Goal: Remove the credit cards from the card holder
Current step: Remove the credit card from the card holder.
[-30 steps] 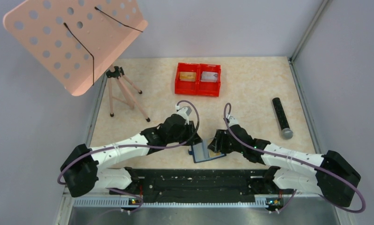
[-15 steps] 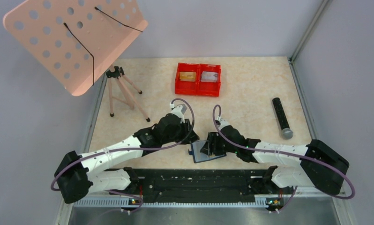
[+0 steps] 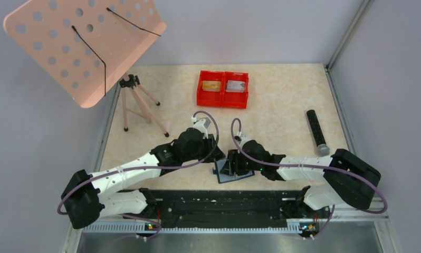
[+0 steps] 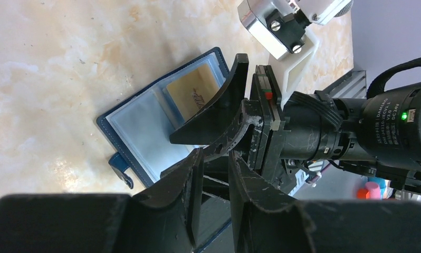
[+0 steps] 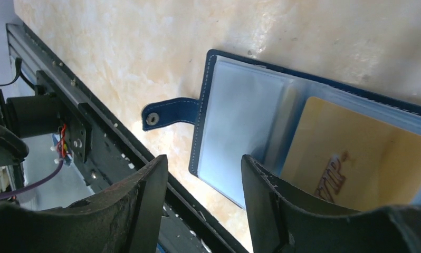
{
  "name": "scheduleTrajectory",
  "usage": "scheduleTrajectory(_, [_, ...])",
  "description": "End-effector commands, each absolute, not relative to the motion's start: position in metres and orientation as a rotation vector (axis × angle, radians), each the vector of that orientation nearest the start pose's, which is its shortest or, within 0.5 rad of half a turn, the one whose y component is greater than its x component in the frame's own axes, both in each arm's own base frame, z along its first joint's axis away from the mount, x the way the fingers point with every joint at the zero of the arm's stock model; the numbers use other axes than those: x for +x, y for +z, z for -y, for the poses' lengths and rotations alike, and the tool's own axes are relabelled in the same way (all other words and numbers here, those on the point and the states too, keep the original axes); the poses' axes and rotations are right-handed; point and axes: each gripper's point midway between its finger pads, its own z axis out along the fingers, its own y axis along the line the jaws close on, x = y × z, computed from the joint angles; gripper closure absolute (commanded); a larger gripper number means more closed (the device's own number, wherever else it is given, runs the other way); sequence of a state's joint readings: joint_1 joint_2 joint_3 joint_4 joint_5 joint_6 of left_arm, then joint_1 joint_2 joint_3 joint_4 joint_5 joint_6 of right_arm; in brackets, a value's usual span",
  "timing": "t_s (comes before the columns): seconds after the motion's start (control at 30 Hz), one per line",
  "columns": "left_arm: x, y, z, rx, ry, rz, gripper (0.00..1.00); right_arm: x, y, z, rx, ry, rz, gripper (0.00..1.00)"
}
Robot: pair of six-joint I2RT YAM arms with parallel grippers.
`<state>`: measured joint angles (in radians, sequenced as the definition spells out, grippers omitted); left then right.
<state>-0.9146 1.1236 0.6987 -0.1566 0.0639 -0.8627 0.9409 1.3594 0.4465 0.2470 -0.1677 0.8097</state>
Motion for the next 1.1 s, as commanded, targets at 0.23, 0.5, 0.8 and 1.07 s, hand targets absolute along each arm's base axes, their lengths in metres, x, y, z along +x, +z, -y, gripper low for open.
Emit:
scheduleTrajectory(0.23, [0.18,0.149,0.308,0.11,-1.09,-2.334,0.71,0.156,0.095,-0.307,-0.271,1.099,-2.322,0.49])
scheduleTrajectory(0.5, [0.169,0.126,0.332,0.163,-1.206,-2.409,0.71,0.172,0.095,-0.258,-0.151,0.894,-2.313,0.52])
scheduleTrajectory(0.8, [0.168,0.086,0.337,0.144,-1.181,-2.497,0.67,0.182,0.084,-0.219,-0.055,0.763,-2.329,0.52])
scheduleTrajectory(1.07, [0.167,0.057,0.339,0.121,-1.159,-2.551,0.63,0.185,0.074,-0.217,-0.038,0.752,-2.343,0.52])
